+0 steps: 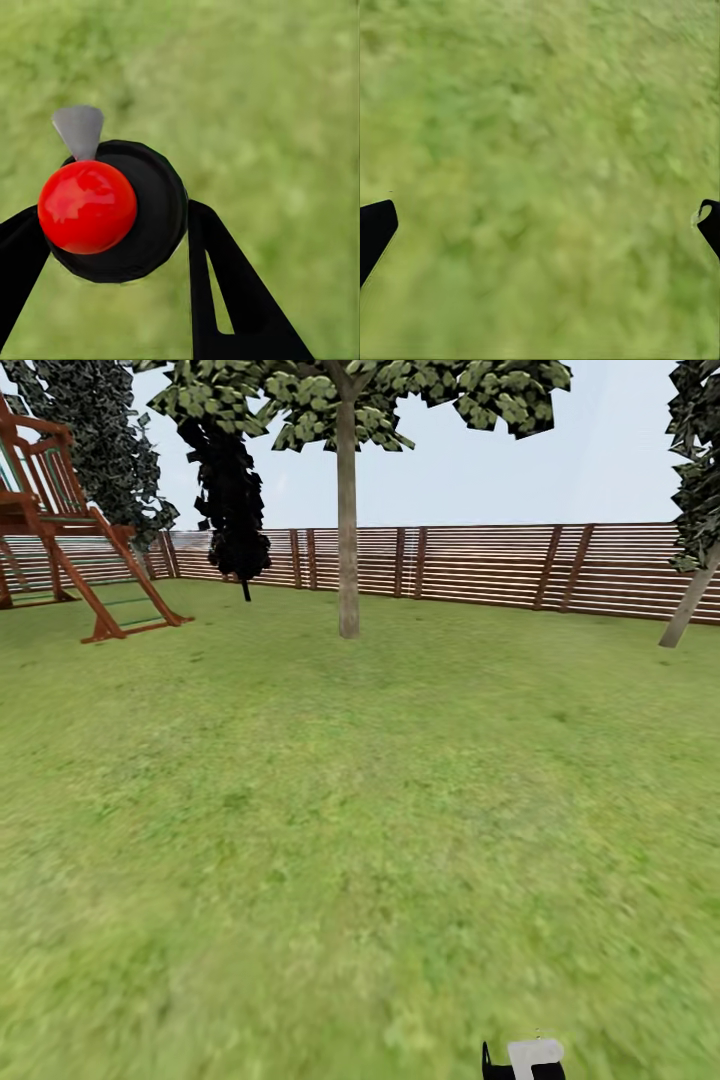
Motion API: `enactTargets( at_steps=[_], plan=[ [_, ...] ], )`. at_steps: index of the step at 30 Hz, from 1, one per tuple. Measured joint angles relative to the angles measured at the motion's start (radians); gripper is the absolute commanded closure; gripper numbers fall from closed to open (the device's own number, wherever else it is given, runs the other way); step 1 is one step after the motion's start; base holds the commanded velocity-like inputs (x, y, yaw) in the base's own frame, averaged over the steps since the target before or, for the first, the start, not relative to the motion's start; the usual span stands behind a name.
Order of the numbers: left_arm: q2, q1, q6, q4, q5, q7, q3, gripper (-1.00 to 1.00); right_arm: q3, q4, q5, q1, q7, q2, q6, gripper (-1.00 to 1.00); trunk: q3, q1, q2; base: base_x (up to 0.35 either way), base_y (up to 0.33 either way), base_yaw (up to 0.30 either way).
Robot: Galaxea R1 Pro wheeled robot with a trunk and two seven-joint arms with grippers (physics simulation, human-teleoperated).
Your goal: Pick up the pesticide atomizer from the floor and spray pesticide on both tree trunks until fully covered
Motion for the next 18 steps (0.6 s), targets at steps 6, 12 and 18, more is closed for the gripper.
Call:
enactTargets(
  at_steps=[6, 12, 18],
  plan=[
    [0.0, 0.0, 0.0, 0.0, 0.001, 0.0, 0.001, 1.0, 0.0, 0.0, 0.0, 0.0, 0.0, 0.0, 0.0, -1.0, 0.0, 0.0, 0.0, 0.344, 0.0, 0.0],
    [0.002, 0.0, 0.003, -0.001, 0.003, -0.001, 0.004, 1.0, 0.0, 0.0, 0.0, 0.0, 0.0, 0.0, 0.0, -1.0, 0.0, 0.0, 0.0, 0.344, 0.0, 0.0],
    [0.002, 0.0, 0.003, -0.002, 0.003, -0.001, 0.006, 1.0, 0.0, 0.0, 0.0, 0.0, 0.0, 0.0, 0.0, -1.0, 0.0, 0.0, 0.0, 0.344, 0.0, 0.0]
  ],
)
